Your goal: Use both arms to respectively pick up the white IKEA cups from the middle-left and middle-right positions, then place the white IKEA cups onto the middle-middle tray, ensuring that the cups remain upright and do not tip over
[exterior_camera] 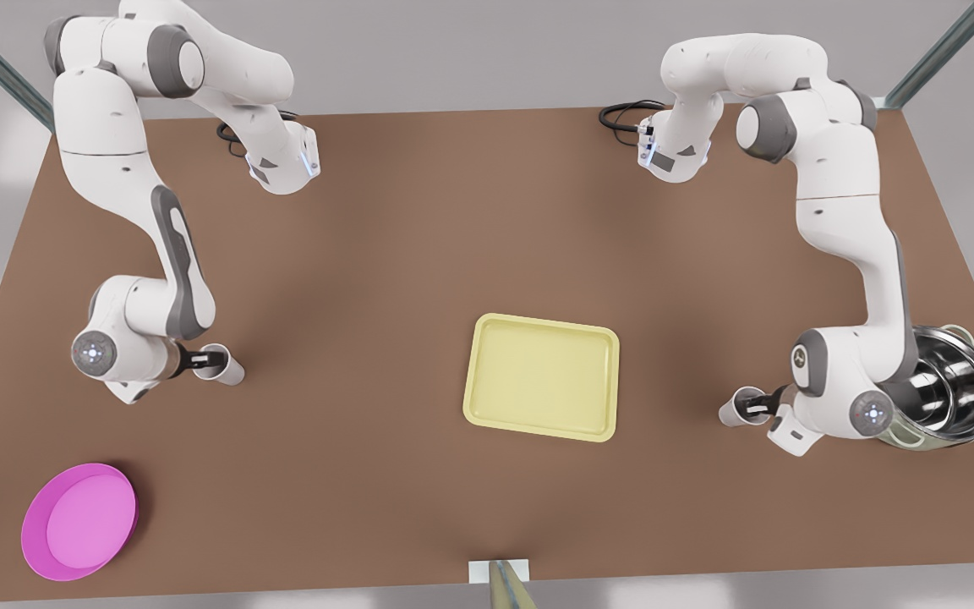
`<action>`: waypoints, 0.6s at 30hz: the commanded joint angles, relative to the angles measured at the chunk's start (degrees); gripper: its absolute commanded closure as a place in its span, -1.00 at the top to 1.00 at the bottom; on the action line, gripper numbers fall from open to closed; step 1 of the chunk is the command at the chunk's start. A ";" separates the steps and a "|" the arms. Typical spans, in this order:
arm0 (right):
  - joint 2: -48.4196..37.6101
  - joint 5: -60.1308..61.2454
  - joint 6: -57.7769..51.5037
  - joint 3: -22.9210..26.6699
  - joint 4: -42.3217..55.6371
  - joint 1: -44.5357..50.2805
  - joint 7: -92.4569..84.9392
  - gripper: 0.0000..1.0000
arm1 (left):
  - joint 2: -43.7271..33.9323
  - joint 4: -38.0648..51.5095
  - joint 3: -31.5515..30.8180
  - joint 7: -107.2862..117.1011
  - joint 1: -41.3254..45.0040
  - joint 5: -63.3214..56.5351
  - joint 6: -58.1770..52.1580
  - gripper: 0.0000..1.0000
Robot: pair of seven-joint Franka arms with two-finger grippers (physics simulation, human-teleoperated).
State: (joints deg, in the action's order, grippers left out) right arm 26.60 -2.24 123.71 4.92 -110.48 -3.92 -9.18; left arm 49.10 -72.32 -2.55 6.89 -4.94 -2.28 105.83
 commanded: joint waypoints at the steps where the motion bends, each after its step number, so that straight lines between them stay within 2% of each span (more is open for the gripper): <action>1: 0.39 0.04 3.46 0.00 -0.08 -0.03 -0.58 1.00 | -0.05 0.08 0.00 -0.65 0.45 -0.18 -0.27 -0.38; 4: 0.82 0.04 4.70 0.00 -0.70 -0.21 -0.58 1.00 | -1.11 0.17 0.00 -0.21 2.48 -0.62 -1.77 -0.39; 5: 0.82 0.04 4.70 0.00 -0.79 -0.21 -0.58 0.94 | -1.11 0.17 0.00 -0.21 2.65 -0.62 -1.77 -0.39; 6: 0.82 0.04 4.61 0.00 -0.79 -0.21 -0.58 0.77 | -1.46 0.17 -0.09 0.05 2.65 -0.62 -1.85 -0.39; 7: 0.74 0.04 4.35 0.00 -0.79 -0.12 -0.58 0.51 | -1.55 0.17 -0.17 1.63 3.00 -0.62 -1.85 -0.39; 8: 0.65 0.13 3.90 0.00 -0.79 0.14 -0.49 0.30 | -1.55 0.17 -0.18 1.90 3.00 -0.54 -1.85 -0.49; 10: 0.56 0.04 3.90 0.00 -0.88 0.41 -0.49 0.06 | -1.55 0.17 -0.18 2.60 3.09 -0.53 -1.85 -0.49; 13: 0.56 0.04 3.47 -0.17 -1.05 1.20 0.39 -0.19 | -2.34 0.25 -1.05 6.82 4.06 -0.36 -1.94 -0.49; 14: 0.56 -0.04 2.85 -0.17 -1.05 1.20 0.22 -0.29 | -2.69 0.69 -1.76 7.35 5.29 -0.36 -5.28 -0.47; 16: 0.39 -0.40 1.80 -0.17 -0.79 1.20 -0.57 -0.57 | -3.57 1.22 -5.27 12.35 5.38 -0.53 -5.98 -0.47; 18: 0.30 -0.57 -2.51 -0.26 1.06 1.29 -0.66 -0.57 | -4.18 2.27 -12.04 20.35 5.38 -0.62 -7.48 -0.47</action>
State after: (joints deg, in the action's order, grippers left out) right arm 26.89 -2.39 124.98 4.66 -109.75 -2.69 -9.54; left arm 45.25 -70.17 -12.70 11.50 0.40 -2.84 101.17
